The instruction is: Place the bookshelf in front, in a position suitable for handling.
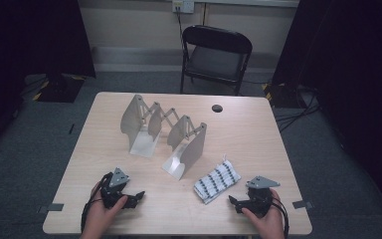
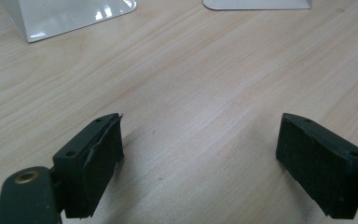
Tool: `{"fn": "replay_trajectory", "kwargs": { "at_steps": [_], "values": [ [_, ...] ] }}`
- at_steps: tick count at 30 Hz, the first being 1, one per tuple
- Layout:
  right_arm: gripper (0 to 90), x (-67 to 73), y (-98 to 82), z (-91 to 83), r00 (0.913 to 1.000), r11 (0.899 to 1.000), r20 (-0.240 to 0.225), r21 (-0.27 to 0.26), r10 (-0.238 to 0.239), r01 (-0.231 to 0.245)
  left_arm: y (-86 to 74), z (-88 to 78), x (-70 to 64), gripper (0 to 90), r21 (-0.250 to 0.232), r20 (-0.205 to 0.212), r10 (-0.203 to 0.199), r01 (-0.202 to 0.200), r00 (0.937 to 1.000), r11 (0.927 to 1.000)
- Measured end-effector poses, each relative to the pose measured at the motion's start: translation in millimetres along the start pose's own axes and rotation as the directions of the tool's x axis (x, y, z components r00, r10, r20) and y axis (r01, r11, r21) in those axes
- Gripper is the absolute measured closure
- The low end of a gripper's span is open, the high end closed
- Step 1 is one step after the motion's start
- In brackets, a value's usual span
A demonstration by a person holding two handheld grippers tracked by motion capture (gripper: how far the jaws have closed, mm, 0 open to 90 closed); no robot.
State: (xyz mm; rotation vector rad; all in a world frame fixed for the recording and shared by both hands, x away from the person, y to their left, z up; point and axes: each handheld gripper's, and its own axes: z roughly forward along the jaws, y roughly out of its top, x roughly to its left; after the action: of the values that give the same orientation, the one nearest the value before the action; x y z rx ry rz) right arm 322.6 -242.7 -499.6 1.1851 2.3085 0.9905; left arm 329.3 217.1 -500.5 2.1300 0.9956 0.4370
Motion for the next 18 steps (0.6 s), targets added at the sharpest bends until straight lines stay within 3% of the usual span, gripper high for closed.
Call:
{"fn": "replay_trajectory", "kwargs": {
  "at_steps": [18],
  "values": [
    [9.7,1.0,1.0,0.7,0.9999,1.000,0.011,0.000,0.011,-0.011,0.1,0.2,-0.1,14.3,-0.001,0.001,-0.002,0.002,1.0000,1.0000]
  ]
}}
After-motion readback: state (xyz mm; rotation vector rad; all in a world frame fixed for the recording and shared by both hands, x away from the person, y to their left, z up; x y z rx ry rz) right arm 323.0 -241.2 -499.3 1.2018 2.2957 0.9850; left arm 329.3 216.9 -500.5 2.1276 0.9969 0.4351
